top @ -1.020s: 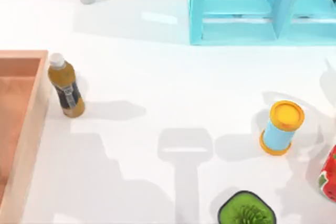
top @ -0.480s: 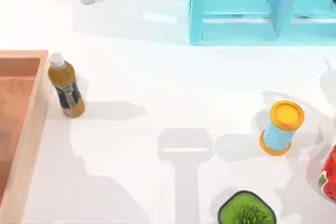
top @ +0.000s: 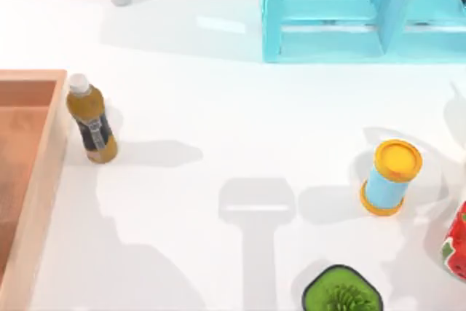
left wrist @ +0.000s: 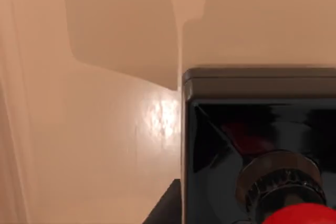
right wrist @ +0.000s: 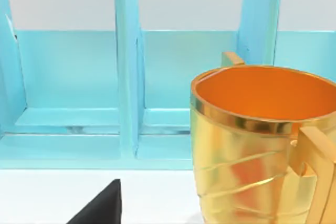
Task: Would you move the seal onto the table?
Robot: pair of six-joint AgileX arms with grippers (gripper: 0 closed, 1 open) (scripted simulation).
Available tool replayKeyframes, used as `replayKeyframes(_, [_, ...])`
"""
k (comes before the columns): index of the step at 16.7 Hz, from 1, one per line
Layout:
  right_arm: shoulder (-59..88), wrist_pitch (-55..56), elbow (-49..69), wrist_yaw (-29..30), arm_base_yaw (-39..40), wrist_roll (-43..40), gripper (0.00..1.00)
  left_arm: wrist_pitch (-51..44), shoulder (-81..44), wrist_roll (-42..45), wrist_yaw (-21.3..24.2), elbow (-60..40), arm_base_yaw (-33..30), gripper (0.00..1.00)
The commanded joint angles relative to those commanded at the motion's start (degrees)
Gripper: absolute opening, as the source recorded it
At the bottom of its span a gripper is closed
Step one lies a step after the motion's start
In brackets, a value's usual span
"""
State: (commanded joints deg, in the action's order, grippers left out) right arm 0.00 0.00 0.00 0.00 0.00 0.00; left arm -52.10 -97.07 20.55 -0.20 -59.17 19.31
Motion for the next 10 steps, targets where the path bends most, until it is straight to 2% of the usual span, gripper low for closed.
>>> replayKeyframes(6, [0.0,0.0,0.0,0.0,0.0,0.0,1.0,0.0,0.0,0.0,0.0,0.0,0.0,0.02])
replayKeyframes(10, [0.0,0.0,0.0,0.0,0.0,0.0,1.0,0.0,0.0,0.0,0.0,0.0,0.0,0.0])
